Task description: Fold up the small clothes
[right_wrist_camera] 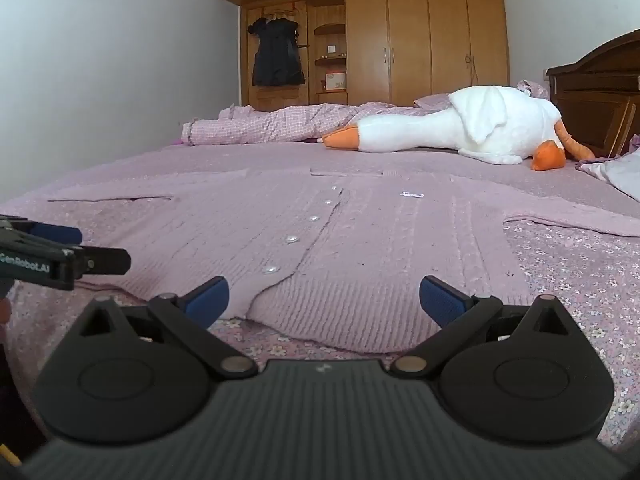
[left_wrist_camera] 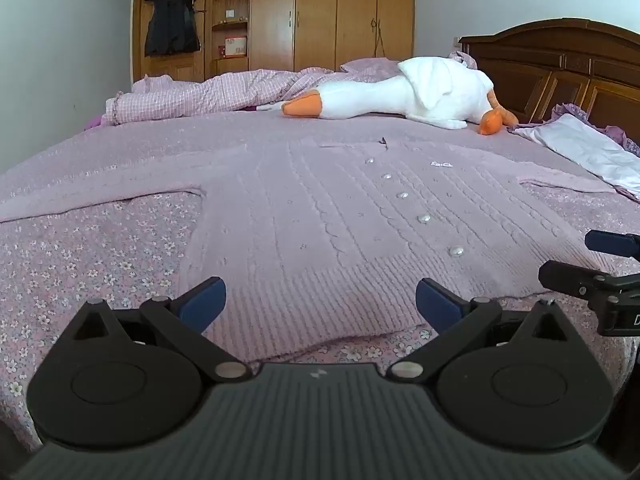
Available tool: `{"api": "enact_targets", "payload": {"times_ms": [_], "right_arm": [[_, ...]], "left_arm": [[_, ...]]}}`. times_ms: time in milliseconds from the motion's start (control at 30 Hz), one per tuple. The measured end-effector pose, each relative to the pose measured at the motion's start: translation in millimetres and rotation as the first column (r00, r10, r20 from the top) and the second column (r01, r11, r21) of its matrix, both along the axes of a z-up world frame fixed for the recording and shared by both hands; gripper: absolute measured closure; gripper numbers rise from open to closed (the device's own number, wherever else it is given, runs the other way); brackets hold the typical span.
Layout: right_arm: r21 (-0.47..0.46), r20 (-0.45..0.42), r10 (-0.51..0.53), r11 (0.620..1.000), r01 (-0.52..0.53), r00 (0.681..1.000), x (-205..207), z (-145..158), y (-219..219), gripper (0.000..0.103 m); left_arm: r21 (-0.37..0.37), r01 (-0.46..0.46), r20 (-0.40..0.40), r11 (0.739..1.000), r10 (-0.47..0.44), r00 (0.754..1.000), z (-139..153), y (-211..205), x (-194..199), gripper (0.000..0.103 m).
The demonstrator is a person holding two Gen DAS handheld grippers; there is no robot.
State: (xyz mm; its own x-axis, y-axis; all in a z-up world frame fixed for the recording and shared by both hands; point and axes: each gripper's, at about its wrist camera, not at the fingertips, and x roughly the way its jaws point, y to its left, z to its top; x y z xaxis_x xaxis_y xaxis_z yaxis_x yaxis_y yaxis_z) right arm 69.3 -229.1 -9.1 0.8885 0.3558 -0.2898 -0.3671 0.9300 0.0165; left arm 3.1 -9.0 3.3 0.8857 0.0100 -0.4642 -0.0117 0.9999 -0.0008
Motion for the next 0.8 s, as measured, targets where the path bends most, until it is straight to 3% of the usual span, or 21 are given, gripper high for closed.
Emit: {"api": "enact_targets", "payload": {"times_ms": [800], "right_arm": [[0.008, -0.020, 0.041, 0.999, -0.041, 0.999, 3.8, -3.1, 3.0, 0.000]], "left_arm": [[-0.019, 0.016, -0.018, 1.000, -0.016, 1.000, -3.2, 7.9, -4.6, 0.000]]}}
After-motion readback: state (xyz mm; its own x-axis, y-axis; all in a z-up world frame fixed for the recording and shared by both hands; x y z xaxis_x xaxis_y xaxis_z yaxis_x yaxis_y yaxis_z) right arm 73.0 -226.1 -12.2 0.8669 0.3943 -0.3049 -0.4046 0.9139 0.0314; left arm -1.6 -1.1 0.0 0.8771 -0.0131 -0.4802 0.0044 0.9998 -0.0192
